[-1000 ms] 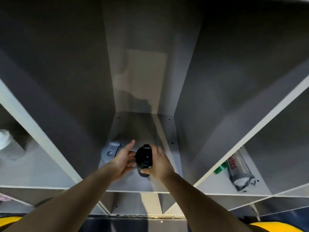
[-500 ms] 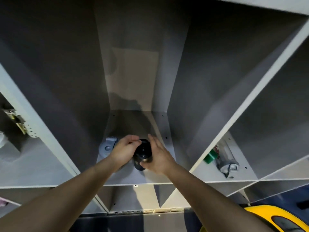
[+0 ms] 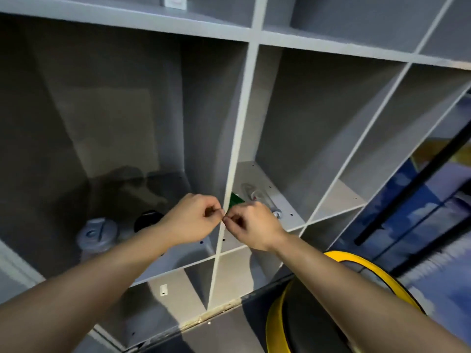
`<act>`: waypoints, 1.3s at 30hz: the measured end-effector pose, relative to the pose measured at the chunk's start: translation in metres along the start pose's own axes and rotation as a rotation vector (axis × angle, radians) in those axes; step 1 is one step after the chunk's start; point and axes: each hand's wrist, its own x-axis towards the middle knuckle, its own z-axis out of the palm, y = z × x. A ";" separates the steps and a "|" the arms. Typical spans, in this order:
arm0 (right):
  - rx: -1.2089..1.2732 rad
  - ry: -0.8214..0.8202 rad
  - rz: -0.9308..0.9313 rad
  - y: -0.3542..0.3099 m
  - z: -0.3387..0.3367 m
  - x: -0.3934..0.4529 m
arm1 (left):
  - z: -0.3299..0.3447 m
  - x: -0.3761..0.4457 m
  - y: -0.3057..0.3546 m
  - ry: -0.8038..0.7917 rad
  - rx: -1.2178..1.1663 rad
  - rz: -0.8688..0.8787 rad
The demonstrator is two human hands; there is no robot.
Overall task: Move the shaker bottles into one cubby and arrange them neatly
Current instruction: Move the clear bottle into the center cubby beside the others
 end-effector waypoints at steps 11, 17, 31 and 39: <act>-0.314 -0.340 0.114 0.195 -0.009 -0.015 | 0.127 0.097 0.048 -0.199 -0.006 -0.154; -0.419 -0.539 -0.104 0.281 0.007 0.034 | 0.164 0.168 0.049 -0.226 0.033 -0.323; -0.668 -0.733 -0.518 0.342 0.088 0.093 | 0.204 0.213 0.026 -0.250 0.047 -0.594; -0.659 -0.746 -0.585 0.348 0.092 0.096 | 0.203 0.216 0.020 -0.255 0.048 -0.608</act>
